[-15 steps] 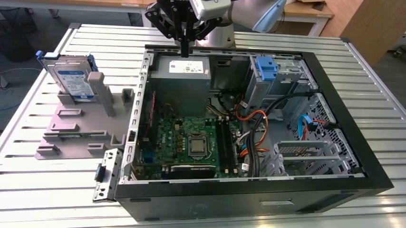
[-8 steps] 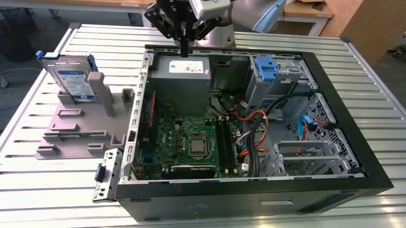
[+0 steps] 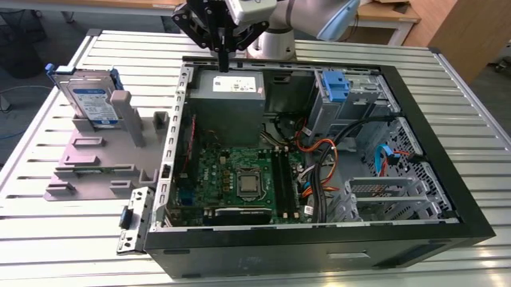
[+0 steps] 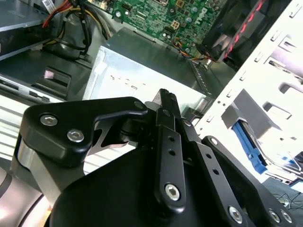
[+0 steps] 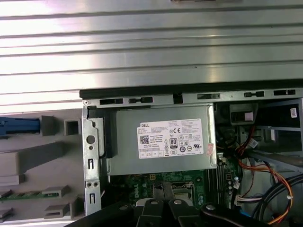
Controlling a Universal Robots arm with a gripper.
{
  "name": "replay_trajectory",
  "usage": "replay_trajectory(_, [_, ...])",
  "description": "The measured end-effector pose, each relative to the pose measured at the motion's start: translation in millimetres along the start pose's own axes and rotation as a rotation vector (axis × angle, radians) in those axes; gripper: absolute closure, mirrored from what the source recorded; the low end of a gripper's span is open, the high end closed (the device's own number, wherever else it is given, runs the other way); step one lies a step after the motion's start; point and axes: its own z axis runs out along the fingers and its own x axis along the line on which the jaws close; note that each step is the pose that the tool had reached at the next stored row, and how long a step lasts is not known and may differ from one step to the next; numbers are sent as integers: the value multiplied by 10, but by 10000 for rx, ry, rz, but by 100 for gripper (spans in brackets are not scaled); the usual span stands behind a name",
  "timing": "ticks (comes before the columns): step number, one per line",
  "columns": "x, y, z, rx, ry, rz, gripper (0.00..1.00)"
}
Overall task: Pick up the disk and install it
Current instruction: 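Reach for the disk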
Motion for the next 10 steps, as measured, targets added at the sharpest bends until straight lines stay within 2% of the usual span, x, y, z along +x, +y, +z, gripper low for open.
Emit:
replay_trajectory(2, [31,-2,1,0,0,-1,89])
replay_trajectory(10, [42,-3,1,0,0,1,89])
